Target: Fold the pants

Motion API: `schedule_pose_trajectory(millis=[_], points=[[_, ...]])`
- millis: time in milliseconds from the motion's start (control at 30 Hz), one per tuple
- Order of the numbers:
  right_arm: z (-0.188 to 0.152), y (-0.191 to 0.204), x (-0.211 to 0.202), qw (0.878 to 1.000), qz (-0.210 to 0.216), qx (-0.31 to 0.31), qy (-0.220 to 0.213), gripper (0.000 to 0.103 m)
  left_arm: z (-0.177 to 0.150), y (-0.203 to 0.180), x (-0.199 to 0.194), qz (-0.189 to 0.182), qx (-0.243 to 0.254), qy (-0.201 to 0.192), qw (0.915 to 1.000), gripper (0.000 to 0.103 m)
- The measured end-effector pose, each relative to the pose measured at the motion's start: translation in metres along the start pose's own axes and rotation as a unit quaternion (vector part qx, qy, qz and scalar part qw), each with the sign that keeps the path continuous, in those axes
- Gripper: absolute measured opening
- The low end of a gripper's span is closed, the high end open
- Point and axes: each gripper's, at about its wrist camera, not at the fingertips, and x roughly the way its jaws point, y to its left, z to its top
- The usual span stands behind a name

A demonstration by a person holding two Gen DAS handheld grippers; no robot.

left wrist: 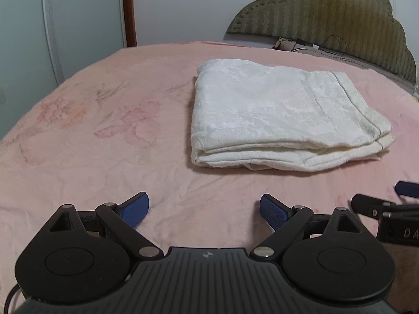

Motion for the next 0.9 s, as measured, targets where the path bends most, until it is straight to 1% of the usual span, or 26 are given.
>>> schedule_pose_trajectory(millis=[100, 300, 467, 633, 900], points=[[-0.001, 0.002, 0.001, 1.0, -0.004, -0.002, -0.001, 0.097, -0.002, -0.004, -0.001, -0.003, 0.013, -0.004, 0.9999, 0.095], [-0.001, 0.003, 0.002, 1.0, -0.006, -0.001, -0.001, 0.1, -0.003, -0.006, 0.0, -0.001, 0.014, -0.005, 0.9999, 0.097], [-0.002, 0.004, 0.004, 1.0, -0.008, -0.001, -0.003, 0.1, -0.004, -0.008, 0.001, 0.006, 0.01, -0.008, 0.9999, 0.099], [-0.005, 0.006, 0.005, 1.0, -0.01, -0.002, -0.006, 0.101, -0.007, -0.011, 0.002, 0.021, 0.015, -0.014, 0.9996, 0.103], [-0.006, 0.008, 0.006, 1.0, -0.012, -0.005, -0.007, 0.103, -0.01, -0.011, 0.003, 0.026, 0.012, -0.019, 0.9994, 0.103]])
